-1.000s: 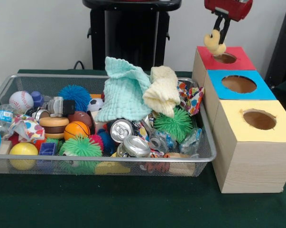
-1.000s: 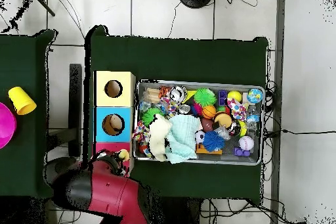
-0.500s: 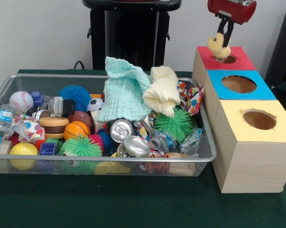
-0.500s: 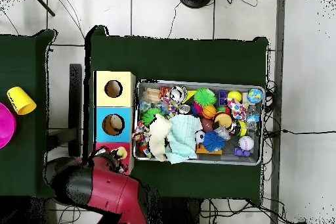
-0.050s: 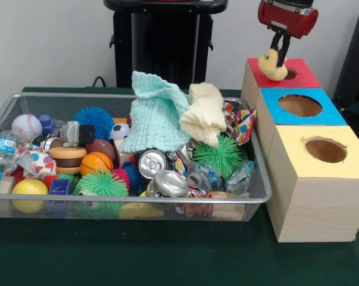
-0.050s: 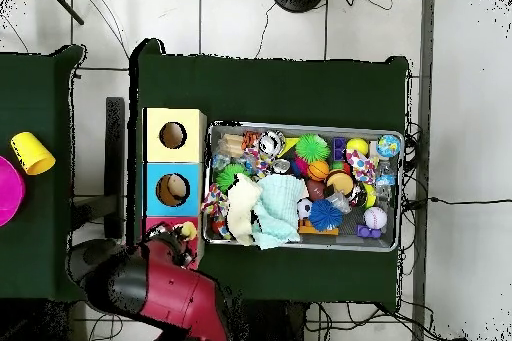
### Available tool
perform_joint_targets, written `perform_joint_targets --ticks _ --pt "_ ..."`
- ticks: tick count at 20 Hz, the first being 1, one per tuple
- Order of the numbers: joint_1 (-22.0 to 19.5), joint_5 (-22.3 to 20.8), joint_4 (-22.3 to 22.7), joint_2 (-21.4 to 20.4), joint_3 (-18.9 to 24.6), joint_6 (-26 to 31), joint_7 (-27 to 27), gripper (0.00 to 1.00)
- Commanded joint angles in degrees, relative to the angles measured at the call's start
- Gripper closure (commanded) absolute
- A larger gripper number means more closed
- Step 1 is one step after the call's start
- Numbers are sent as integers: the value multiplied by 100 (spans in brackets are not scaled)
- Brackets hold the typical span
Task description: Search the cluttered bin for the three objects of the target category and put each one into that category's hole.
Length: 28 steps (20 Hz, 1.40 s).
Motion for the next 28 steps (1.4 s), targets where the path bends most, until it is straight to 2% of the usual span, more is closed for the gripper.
perform_joint_targets --ticks 1,7,12,21,26,28 --pt "-272 382 751 160 841 -442 1415 100" --pt "-543 394 1010 131 1176 -856 1332 100" --pt "-799 519 1237 -161 1489 -333 1139 100" --pt "-849 897 1534 -588 1678 37 1406 100" --pt "-1055 1196 1812 -836 1978 -32 1338 100" --pt "-1208 1306 1963 -785 2251 -338 1267 100"
